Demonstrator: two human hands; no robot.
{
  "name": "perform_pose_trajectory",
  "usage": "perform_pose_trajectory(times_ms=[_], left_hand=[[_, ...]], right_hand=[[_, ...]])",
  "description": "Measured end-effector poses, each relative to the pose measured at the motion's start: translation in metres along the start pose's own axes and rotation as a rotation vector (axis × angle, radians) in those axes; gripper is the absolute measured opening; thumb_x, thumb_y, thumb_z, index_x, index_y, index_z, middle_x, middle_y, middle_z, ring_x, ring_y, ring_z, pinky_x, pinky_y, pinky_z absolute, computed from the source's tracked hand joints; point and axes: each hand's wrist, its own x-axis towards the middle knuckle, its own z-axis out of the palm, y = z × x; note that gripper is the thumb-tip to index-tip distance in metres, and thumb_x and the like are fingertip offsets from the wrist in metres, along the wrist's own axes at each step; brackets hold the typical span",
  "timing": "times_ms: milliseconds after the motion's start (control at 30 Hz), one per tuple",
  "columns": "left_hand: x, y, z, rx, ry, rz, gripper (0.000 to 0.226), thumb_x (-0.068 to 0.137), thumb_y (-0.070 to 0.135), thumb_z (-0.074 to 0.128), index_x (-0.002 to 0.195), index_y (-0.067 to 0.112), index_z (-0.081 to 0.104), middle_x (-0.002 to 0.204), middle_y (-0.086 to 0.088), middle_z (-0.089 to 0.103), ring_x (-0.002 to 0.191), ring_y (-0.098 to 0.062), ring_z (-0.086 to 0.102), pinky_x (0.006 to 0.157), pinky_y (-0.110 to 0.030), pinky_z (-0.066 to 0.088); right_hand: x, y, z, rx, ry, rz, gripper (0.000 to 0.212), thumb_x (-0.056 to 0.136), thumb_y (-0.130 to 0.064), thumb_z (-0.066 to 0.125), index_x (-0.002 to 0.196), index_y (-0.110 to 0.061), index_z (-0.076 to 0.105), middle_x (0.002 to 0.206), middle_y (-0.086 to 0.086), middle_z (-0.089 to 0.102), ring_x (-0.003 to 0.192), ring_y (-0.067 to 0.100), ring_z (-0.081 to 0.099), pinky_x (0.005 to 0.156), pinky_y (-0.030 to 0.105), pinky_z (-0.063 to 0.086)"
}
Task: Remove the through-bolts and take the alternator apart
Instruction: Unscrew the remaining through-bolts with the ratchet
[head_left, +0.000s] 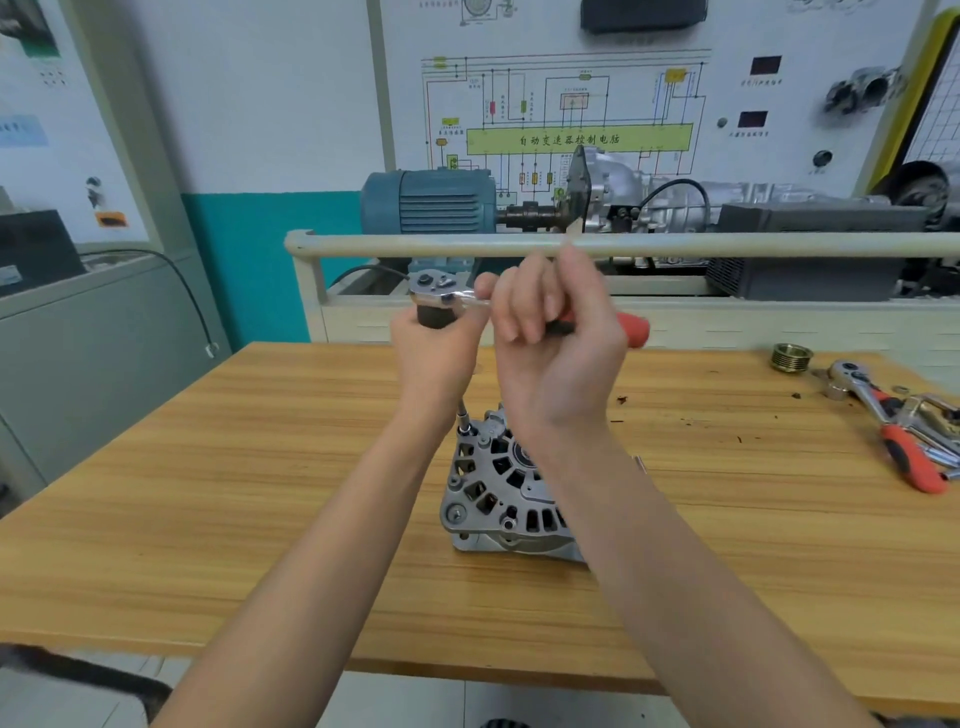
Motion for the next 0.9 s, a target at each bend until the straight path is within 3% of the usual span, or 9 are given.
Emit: perform_pose_trajectory(times_ms=[100,200,333,433,533,633,733,800,900], left_hand=[[-0.003,-0.002,0.002,-0.034,0.064,0.032,0.031,0.079,-0.003,0.064,0.061,0.017,0.048,0.067,-0.009,0.047,0.065,-0.016,0.041,0.059,-0.030,0.035],[-0.003,-0.003,-0.002,-0.023,-0.015,0.041,0.042,0.075,0.001,0.068,0.049,0.027,0.047,0.050,0.004,0.044,0.047,-0.010,0.037,0.047,-0.022,0.032],[0.005,0.002,-0.019,-0.007,-0.461,0.085,0.033,0.070,0.005,0.064,0.046,0.023,0.049,0.042,0.007,0.038,0.038,-0.011,0.031,0.043,-0.022,0.028],[0.010,0.009,-0.023,0.018,-0.743,-0.005,0.039,0.075,0.004,0.062,0.044,0.022,0.044,0.040,0.006,0.033,0.038,-0.013,0.025,0.045,-0.026,0.020],[0.010,0.007,-0.018,0.042,-0.653,-0.063,0.046,0.078,0.000,0.062,0.043,0.021,0.039,0.040,0.007,0.030,0.038,-0.011,0.022,0.043,-0.023,0.018],[0.002,0.005,-0.010,0.051,-0.378,-0.048,0.044,0.079,-0.008,0.059,0.048,0.018,0.040,0.041,0.008,0.034,0.038,-0.009,0.027,0.042,-0.019,0.025],[-0.002,0.012,0.002,0.000,-0.094,0.033,0.036,0.077,-0.009,0.058,0.055,0.016,0.045,0.052,0.001,0.042,0.049,-0.012,0.036,0.048,-0.022,0.031],[-0.002,0.021,0.008,-0.033,-0.038,0.079,0.031,0.076,-0.005,0.060,0.059,0.017,0.046,0.056,0.000,0.044,0.057,-0.013,0.038,0.052,-0.026,0.032],[-0.003,0.022,0.010,-0.045,-0.022,0.026,0.040,0.076,-0.004,0.061,0.053,0.021,0.039,0.051,0.004,0.037,0.051,-0.013,0.030,0.049,-0.024,0.027]], right_hand=[[-0.009,0.006,0.001,-0.053,-0.039,-0.092,0.036,0.087,-0.008,0.040,0.052,-0.015,0.038,0.044,0.002,0.033,0.046,0.019,0.030,0.065,0.032,0.044],[0.007,-0.006,-0.001,0.050,-0.011,0.064,0.047,0.092,-0.011,0.038,0.046,-0.016,0.038,0.041,-0.002,0.030,0.041,0.014,0.030,0.060,0.029,0.043],[0.044,-0.024,-0.005,0.325,0.228,0.386,0.053,0.095,-0.013,0.038,0.043,-0.015,0.036,0.037,-0.004,0.025,0.032,0.011,0.024,0.045,0.021,0.038],[0.060,-0.028,-0.006,0.395,0.335,0.469,0.053,0.094,-0.012,0.040,0.041,-0.013,0.035,0.036,-0.006,0.024,0.028,0.010,0.021,0.042,0.017,0.034],[0.056,-0.029,-0.004,0.358,0.328,0.443,0.053,0.094,-0.012,0.039,0.040,-0.014,0.034,0.035,-0.006,0.023,0.027,0.009,0.020,0.041,0.016,0.031],[0.035,-0.025,-0.001,0.306,0.255,0.293,0.051,0.094,-0.011,0.037,0.044,-0.016,0.032,0.037,-0.005,0.023,0.032,0.009,0.020,0.041,0.019,0.032],[0.005,-0.013,0.008,0.164,0.054,0.036,0.049,0.095,-0.009,0.036,0.047,-0.016,0.036,0.040,-0.003,0.028,0.039,0.012,0.026,0.053,0.027,0.039],[-0.002,-0.010,0.016,0.087,-0.058,-0.093,0.043,0.092,-0.009,0.037,0.049,-0.015,0.039,0.042,-0.003,0.033,0.042,0.013,0.029,0.060,0.029,0.042],[0.006,-0.019,0.019,0.095,-0.007,-0.023,0.052,0.097,-0.010,0.034,0.046,-0.017,0.039,0.041,-0.003,0.030,0.040,0.012,0.028,0.061,0.028,0.041]])
